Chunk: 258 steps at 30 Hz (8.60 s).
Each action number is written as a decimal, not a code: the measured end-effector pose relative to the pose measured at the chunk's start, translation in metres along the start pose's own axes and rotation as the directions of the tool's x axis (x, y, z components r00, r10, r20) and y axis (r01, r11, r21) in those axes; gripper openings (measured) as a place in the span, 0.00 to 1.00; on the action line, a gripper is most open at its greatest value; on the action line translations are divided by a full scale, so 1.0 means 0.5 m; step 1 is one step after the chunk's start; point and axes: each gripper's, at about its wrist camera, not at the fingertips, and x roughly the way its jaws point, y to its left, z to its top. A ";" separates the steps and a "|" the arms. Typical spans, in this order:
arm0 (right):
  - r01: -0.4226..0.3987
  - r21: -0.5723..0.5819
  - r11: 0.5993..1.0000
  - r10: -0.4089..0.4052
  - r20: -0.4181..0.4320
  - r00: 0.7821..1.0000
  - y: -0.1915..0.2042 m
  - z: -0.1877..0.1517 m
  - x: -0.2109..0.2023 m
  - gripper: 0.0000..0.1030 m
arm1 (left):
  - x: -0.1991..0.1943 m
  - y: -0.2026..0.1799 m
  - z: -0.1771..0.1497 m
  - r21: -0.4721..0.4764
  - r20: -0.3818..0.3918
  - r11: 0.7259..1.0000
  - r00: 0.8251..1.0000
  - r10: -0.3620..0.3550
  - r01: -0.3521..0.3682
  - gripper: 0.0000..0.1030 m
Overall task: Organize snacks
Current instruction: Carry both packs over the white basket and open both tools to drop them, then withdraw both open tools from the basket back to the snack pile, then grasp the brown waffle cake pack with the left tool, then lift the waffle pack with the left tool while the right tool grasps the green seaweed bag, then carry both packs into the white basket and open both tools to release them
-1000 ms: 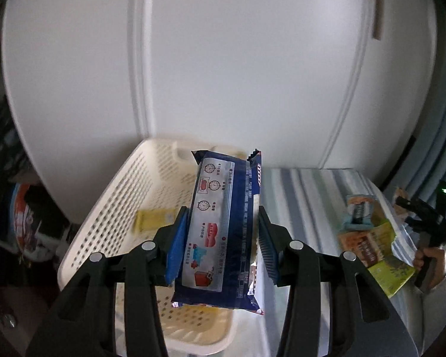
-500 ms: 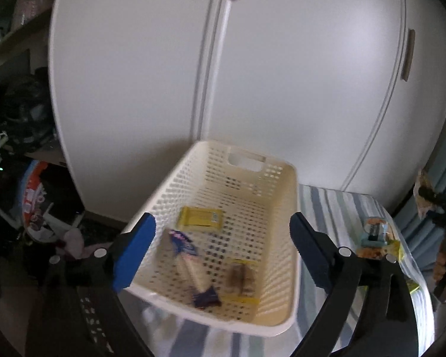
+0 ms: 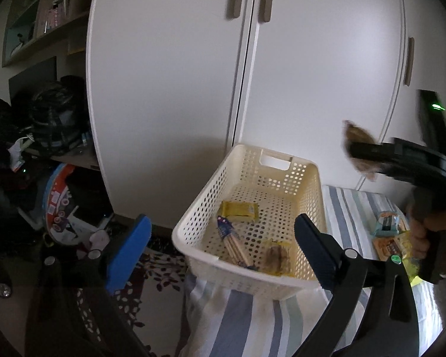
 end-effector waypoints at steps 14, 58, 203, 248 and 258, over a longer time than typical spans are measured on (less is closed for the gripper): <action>0.011 -0.019 1.000 -0.013 -0.076 0.997 0.042 0.012 0.111 0.88 | -0.017 0.012 -0.005 -0.018 0.013 1.000 1.000 0.002 -0.002 0.97; 0.297 0.152 0.943 -0.298 -0.017 0.954 -0.305 -0.203 -0.287 0.90 | -0.030 -0.252 0.021 0.167 0.012 0.969 0.982 -0.189 0.185 0.97; -0.043 -0.146 0.988 -0.018 -0.388 0.921 -0.229 -0.445 -0.278 0.92 | 0.461 -0.633 -0.163 0.011 -0.665 0.872 0.655 -0.359 0.490 0.90; 0.144 -0.008 0.989 -0.143 -0.203 0.969 -0.187 -0.424 -0.281 0.76 | 0.191 -0.455 -0.008 0.174 -0.317 0.880 0.871 -0.375 0.442 0.43; 0.095 -0.009 0.995 -0.095 -0.170 0.981 -0.144 -0.392 -0.270 0.76 | 0.149 -0.304 0.060 0.107 -0.205 0.933 0.925 -0.318 0.345 0.43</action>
